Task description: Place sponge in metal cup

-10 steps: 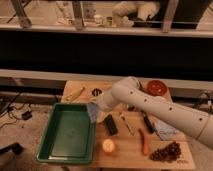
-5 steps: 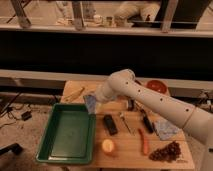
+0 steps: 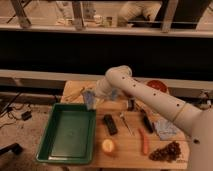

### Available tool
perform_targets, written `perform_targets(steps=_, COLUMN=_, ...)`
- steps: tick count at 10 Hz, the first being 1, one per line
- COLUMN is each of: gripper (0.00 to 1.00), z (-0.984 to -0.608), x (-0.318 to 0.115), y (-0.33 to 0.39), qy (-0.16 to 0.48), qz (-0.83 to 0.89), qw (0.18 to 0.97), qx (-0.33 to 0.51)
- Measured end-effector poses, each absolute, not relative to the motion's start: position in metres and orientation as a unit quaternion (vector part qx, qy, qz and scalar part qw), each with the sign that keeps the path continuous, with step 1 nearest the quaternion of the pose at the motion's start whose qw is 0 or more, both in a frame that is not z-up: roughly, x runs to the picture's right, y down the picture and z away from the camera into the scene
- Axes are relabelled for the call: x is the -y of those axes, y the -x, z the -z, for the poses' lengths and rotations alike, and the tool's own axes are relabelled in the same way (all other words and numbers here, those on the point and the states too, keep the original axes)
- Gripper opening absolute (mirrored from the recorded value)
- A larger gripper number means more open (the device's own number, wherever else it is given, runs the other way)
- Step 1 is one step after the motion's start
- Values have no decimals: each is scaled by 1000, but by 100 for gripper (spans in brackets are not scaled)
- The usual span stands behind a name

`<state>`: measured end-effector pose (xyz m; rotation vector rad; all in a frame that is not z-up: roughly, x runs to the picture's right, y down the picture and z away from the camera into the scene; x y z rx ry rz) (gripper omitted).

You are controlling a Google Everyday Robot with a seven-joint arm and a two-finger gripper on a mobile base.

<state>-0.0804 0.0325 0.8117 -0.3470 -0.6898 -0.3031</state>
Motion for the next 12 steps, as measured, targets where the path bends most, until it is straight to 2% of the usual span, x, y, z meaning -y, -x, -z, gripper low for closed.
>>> perform_targets(steps=6, gripper=0, z=-846, x=11, y=77, qy=151, qz=153, qw=920, qx=327)
perform_targets(steps=12, gripper=0, z=-869, x=13, y=68, qy=158, qz=161, qw=926, qx=302)
